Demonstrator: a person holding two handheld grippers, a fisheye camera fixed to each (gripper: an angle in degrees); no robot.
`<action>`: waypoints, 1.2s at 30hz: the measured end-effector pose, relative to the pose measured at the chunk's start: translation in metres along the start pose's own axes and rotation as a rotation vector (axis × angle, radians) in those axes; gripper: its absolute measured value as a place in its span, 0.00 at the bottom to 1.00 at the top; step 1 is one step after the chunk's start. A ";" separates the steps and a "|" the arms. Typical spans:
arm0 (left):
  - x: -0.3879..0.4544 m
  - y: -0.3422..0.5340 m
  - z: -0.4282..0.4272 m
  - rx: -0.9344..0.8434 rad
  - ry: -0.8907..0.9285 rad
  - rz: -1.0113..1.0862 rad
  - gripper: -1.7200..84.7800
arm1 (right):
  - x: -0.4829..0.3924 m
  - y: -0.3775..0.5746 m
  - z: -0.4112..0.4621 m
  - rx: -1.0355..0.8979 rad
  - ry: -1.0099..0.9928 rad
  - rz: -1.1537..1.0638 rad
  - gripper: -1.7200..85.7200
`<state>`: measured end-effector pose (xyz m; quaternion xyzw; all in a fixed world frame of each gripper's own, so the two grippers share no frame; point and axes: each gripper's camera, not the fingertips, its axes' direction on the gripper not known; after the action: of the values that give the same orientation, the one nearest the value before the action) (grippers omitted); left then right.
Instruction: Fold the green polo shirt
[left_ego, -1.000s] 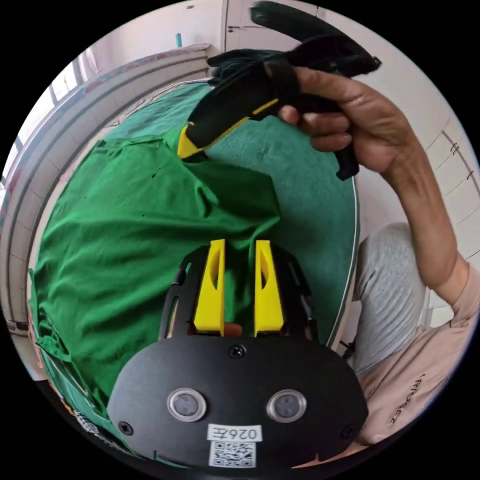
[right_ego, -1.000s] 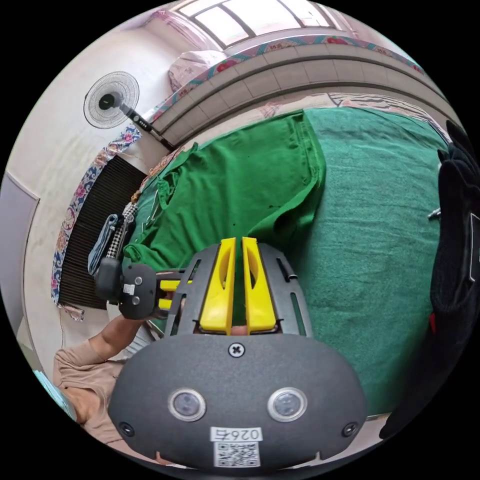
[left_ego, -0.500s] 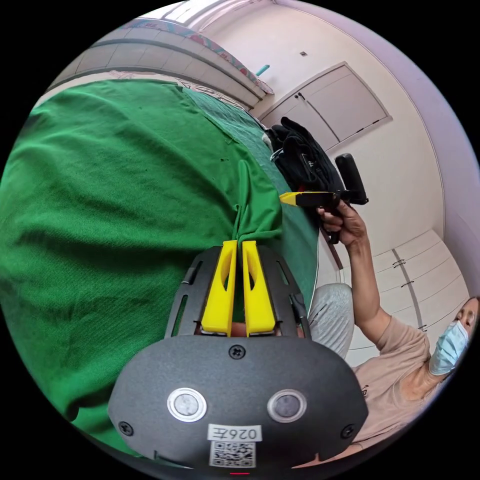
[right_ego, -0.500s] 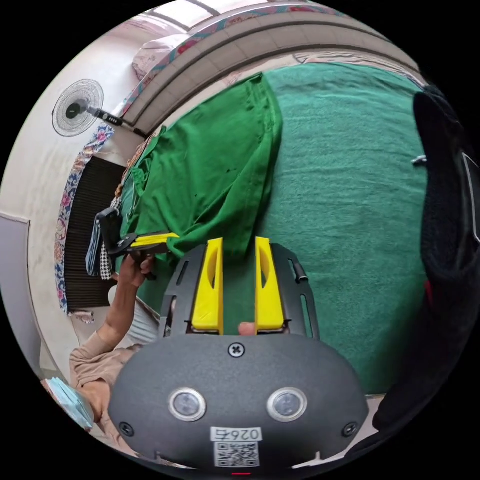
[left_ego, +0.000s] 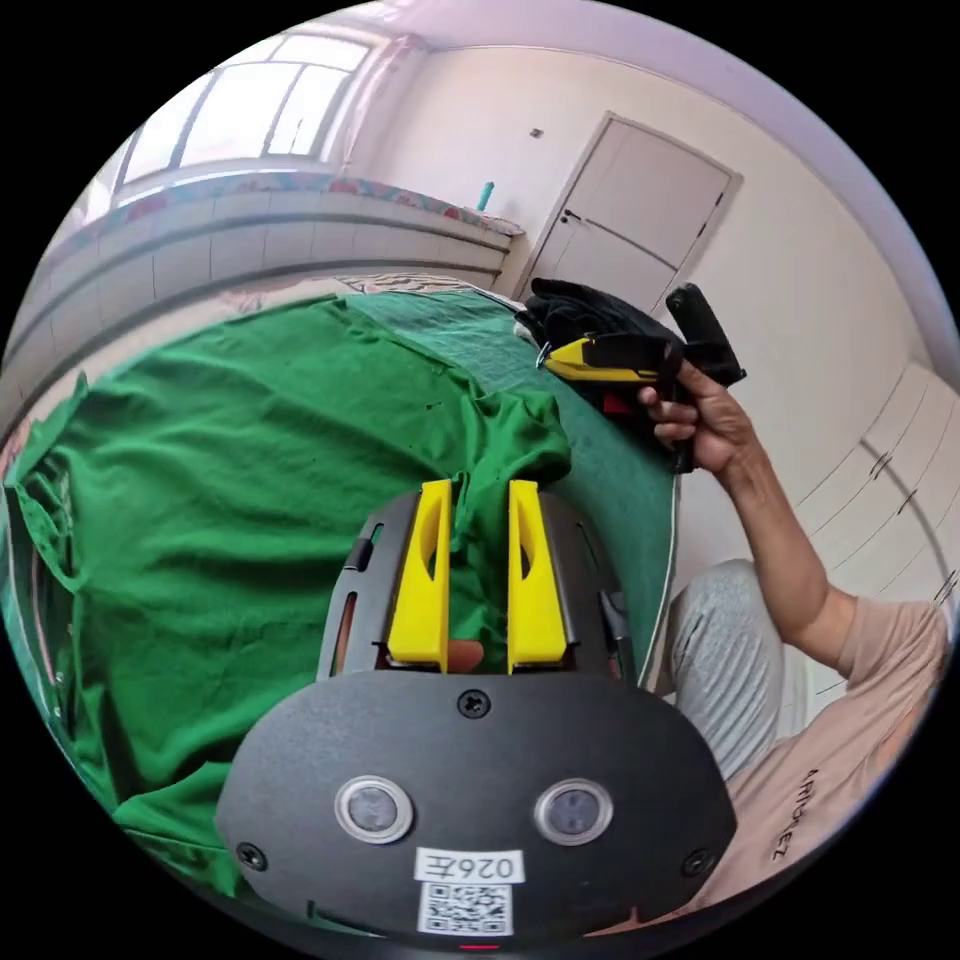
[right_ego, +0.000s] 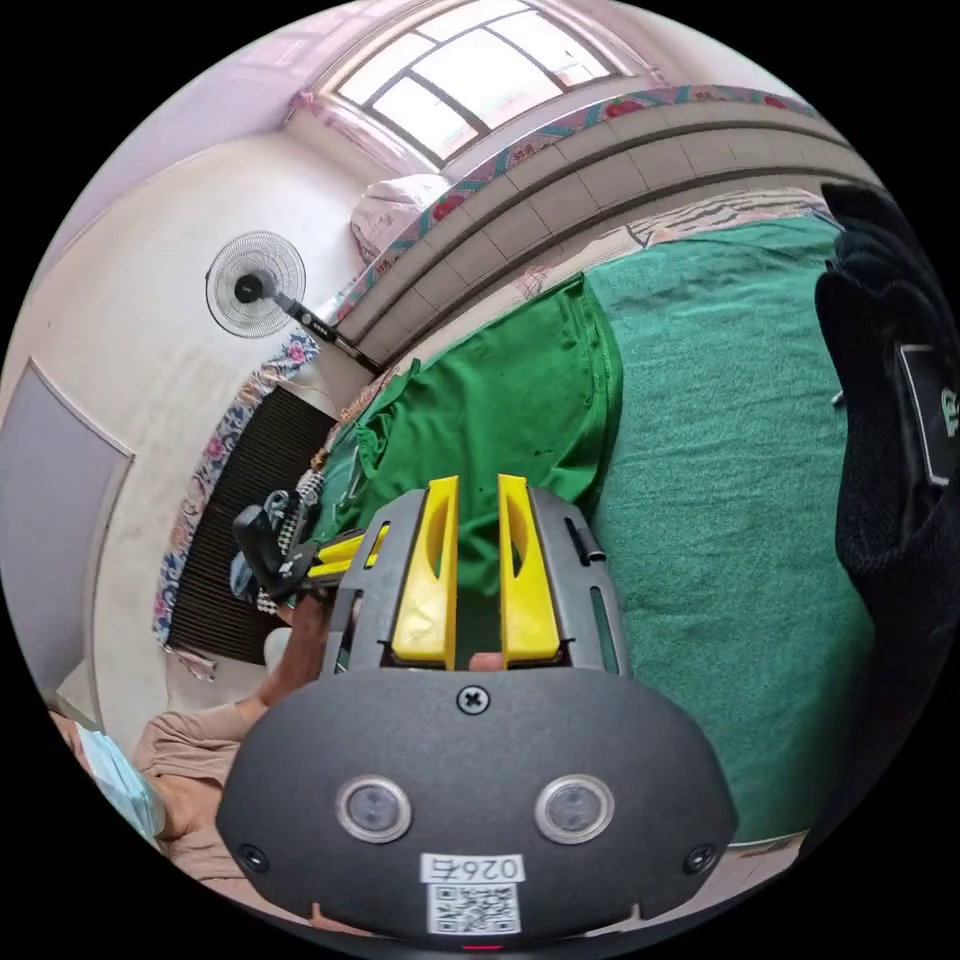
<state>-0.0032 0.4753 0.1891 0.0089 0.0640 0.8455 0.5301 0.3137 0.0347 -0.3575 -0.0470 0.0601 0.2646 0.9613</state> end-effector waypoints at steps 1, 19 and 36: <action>0.015 -0.007 0.009 -0.027 -0.030 0.038 0.12 | 0.005 0.001 0.003 -0.013 -0.005 0.006 0.07; -0.103 -0.004 0.039 -0.067 0.287 -0.335 0.01 | -0.014 0.066 0.332 -0.535 0.740 -0.388 0.16; -0.038 -0.036 0.011 -0.182 0.419 -0.113 0.01 | 0.176 0.109 0.324 -0.671 0.971 -0.201 0.01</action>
<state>0.0469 0.4575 0.1977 -0.2184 0.0964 0.8002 0.5502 0.4375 0.2560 -0.0680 -0.4691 0.4011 0.1250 0.7768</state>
